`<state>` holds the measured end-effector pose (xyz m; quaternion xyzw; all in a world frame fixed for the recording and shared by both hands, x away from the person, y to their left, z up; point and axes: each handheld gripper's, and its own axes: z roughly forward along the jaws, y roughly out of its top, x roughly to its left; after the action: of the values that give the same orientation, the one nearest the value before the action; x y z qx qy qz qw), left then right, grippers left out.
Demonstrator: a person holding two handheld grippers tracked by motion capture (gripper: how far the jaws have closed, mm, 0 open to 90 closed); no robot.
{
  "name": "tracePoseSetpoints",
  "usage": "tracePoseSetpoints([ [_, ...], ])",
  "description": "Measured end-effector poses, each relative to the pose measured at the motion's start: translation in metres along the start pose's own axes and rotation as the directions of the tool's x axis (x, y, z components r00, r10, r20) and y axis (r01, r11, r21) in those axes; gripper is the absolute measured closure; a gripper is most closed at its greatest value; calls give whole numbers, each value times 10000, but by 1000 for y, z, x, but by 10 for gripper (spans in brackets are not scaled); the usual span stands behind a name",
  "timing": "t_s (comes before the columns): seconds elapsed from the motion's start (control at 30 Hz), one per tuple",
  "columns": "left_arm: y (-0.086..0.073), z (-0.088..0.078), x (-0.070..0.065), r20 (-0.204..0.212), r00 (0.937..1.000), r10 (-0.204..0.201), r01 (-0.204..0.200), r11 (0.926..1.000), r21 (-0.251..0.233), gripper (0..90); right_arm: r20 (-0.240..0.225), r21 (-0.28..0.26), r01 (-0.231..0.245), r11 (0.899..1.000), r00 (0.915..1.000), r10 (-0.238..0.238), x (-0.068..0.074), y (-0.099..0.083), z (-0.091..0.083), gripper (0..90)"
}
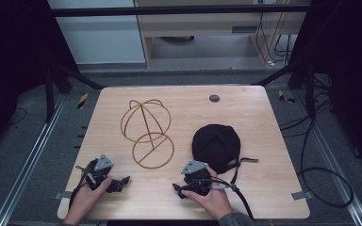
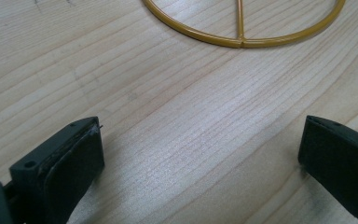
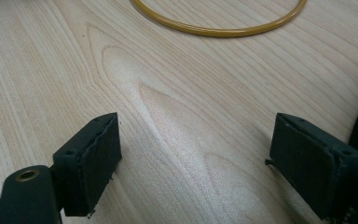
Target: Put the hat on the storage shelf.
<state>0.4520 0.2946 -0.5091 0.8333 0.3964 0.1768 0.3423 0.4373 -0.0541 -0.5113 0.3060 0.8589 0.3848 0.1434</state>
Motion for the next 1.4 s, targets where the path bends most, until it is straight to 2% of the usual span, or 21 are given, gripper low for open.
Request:
tracePoseSetpoints([
  [0.57, 0, 0, 0, -1, 10000, 0, 0, 10000, -1, 0, 7, 6, -36, 10000, 10000, 36, 0, 0, 1, 148],
  [0.63, 0, 0, 0, -11, 10000, -9, 9, 10000, -1, 0, 3, 316, -194, 9993, 9998, 194, -1, 5, -1, 130],
  [0.67, 0, 0, 0, -6, 10000, -12, 12, 10000, -2, 0, 31, 388, -89, 9992, 10000, 88, -1, 7, -3, 134],
  [0.7, 0, 0, 0, -3, 10000, -9, 9, 10000, 0, 0, 112, 365, 95, 9993, 9999, -99, 0, 11, -8, 144],
  [0.83, 1, 1, 0, 31, 10000, -13, 13, 10000, 9, 0, 143, 79, 189, 9998, 9997, -190, 0, 25, -30, 132],
  [0.93, 1, 1, 1, 56, 10000, -5, 5, 10000, 5, 0, 546, 314, 668, 9973, 9962, -684, -4, 33, -43, 131],
  [1.13, 1, 1, 0, -11, 10000, -44, 44, 10000, 7, 0, 1103, 900, 781, 9929, 9900, -879, -21, 32, -69, 131],
  [1.27, 1, 1, 0, -19, 10000, -47, 47, 10000, -12, 0, 1483, 951, 553, 9939, 9865, -691, -36, 29, -94, 143],
  [1.4, 0, 1, 0, -23, 10000, -62, 62, 10000, -13, 0, 1755, 1338, 407, 9902, 9824, -641, -55, 28, -114, 141],
])
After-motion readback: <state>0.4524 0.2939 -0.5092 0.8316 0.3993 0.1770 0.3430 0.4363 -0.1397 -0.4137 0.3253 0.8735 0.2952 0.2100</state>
